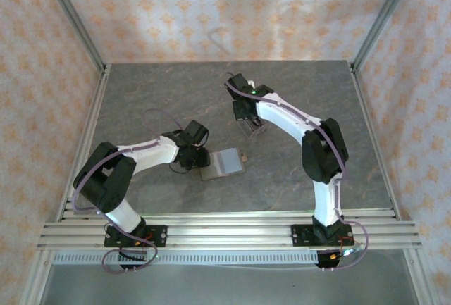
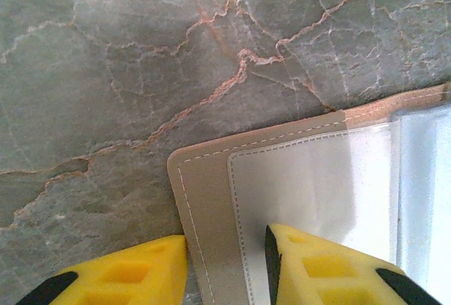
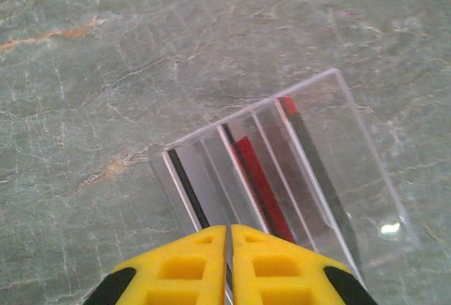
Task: Put the credit cards into the card holder
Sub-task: Pick up the credit card from the storage box.
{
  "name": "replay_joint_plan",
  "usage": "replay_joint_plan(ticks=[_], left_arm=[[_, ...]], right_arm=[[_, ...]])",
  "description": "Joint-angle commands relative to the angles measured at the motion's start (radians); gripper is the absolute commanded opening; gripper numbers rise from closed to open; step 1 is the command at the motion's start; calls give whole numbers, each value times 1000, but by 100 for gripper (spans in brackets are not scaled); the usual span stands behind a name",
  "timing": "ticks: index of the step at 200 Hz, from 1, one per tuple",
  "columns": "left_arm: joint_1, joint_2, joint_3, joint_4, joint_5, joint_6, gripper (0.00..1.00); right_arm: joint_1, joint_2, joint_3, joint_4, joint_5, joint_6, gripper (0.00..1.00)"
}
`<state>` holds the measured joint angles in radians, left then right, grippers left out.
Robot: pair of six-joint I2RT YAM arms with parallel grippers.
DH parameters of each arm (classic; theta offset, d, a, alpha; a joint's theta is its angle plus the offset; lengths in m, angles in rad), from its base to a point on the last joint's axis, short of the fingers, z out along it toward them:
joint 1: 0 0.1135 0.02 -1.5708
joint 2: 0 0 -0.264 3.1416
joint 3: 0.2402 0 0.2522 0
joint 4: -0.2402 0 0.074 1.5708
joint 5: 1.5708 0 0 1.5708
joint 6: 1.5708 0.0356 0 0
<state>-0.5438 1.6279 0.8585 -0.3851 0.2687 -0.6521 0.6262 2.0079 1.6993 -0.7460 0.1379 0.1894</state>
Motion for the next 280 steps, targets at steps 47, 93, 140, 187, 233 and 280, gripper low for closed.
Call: replay_joint_plan(ticks=[47,93,140,187,233,280], left_arm=[[-29,44,-13,35,22,16,35],[-29,50,-12,38,31,13,35],[-28,49,-12,37,30,12,35],[-28,47,-12,35,29,11,35],[-28,48,-12,33,28,11,35],[-28,48,-12,32,26,11,35]], right_arm=[[18,129,112,-80,27,-58,13],[18,172,140,-104,55,-73,16],[17,197,142,-111,39,-73,16],[17,203,132,-112,0,-69,20],[18,195,125,-117,-26,-70,22],[17,196,123,-125,-11,-70,20]])
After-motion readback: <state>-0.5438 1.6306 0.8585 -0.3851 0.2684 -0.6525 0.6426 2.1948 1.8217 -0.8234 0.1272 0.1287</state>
